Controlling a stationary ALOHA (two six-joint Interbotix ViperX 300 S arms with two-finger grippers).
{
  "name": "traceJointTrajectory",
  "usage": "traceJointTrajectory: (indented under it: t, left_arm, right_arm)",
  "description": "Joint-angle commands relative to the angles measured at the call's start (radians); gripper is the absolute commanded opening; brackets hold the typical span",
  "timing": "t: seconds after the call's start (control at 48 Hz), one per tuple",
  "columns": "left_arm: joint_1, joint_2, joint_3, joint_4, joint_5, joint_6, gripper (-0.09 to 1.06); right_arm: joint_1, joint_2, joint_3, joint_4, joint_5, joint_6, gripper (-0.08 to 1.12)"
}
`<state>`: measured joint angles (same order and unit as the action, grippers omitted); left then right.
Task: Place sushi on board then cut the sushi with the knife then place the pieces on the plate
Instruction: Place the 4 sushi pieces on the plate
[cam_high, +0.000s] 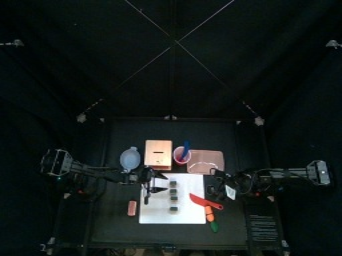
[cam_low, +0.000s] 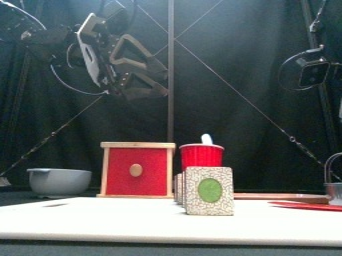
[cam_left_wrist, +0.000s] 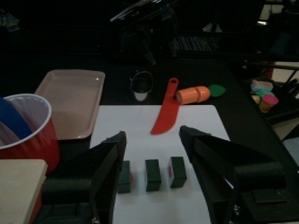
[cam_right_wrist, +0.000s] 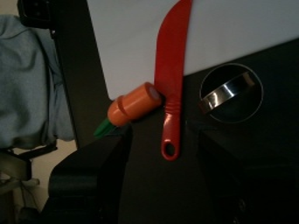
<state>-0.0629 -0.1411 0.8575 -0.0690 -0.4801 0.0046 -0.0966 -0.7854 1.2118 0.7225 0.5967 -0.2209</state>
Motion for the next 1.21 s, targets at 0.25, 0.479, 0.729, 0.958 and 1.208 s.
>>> traceJointTrajectory:
  t: [0.25, 0.479, 0.729, 0.958, 1.208]
  left_arm:
    - [0.003, -0.006, 0.017, -0.015, -0.009, -0.003, 0.87]
    - [0.006, -0.006, 0.046, -0.058, -0.009, -0.002, 0.87]
    - [0.005, -0.015, 0.092, -0.087, -0.009, -0.003, 0.87]
    - [0.000, -0.038, 0.140, -0.104, -0.005, -0.003, 0.87]
    - [-0.002, -0.067, 0.187, -0.118, -0.003, -0.003, 0.87]
  right_arm:
    - [-0.032, 0.020, -0.161, -0.143, -0.127, -0.003, 0.87]
    - [-0.035, 0.126, -0.207, -0.207, -0.299, -0.008, 0.88]
    - [-0.028, 0.337, -0.313, -0.273, -0.359, -0.011, 0.89]
    - [-0.011, 0.561, -0.445, -0.341, -0.359, -0.008, 0.88]
    - [0.011, 0.710, -0.558, -0.345, -0.360, -0.008, 0.88]
